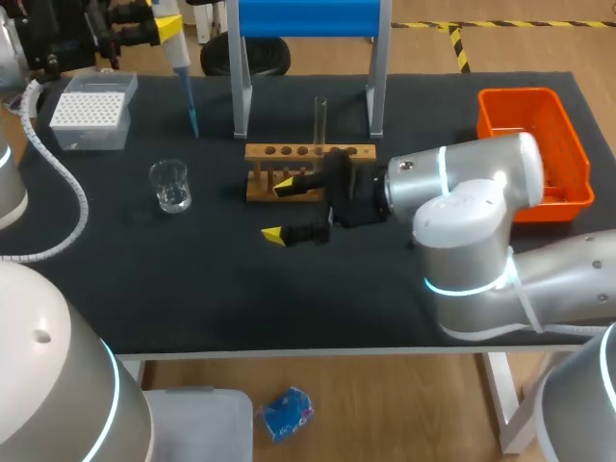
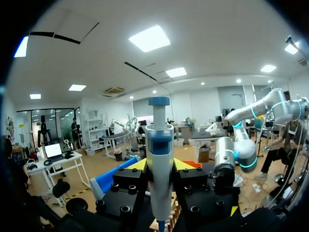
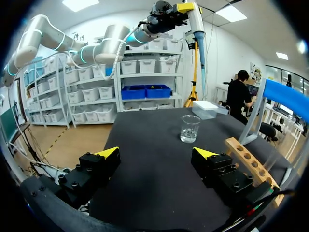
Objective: Invert the test tube, pick up the pipette, mount the tip to pipette, aspirate from beaker and dispense into the tube, eject the tip, return the pipette, and cap with the stopper.
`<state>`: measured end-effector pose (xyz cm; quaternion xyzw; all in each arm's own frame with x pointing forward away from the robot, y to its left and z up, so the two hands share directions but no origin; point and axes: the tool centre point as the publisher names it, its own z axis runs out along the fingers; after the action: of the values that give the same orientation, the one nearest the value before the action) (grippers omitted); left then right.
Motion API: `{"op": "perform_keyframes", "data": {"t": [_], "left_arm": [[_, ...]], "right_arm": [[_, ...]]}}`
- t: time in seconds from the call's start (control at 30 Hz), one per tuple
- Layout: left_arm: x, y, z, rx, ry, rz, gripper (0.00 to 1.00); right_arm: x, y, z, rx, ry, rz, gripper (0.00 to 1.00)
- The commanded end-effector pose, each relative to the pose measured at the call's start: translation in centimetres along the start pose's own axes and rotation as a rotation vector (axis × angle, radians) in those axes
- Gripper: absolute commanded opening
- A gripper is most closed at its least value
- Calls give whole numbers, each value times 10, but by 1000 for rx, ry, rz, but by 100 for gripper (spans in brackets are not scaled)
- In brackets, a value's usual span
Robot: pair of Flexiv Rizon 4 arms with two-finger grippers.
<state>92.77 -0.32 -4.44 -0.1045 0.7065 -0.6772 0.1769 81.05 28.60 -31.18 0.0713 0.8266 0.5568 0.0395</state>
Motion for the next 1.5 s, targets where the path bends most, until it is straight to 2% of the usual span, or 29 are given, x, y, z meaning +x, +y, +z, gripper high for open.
{"op": "perform_keyframes", "data": {"t": [0.03,0.4,0.8,0.97,1.5], "left_arm": [[-14,17,-6,-16,10,9,0],[-34,51,-23,-84,-49,62,0],[-42,85,-31,-91,-79,19,0],[-43,92,-32,-95,-87,0,0],[-42,95,-35,-76,-97,-12,0]], "right_arm": [[-2,-6,45,-5,-21,4,100],[-16,-14,85,-42,-24,14,100],[-30,-21,117,-54,-29,36,100],[-34,-24,130,-31,-49,44,100],[-43,-36,152,2,-92,82,100]]}}
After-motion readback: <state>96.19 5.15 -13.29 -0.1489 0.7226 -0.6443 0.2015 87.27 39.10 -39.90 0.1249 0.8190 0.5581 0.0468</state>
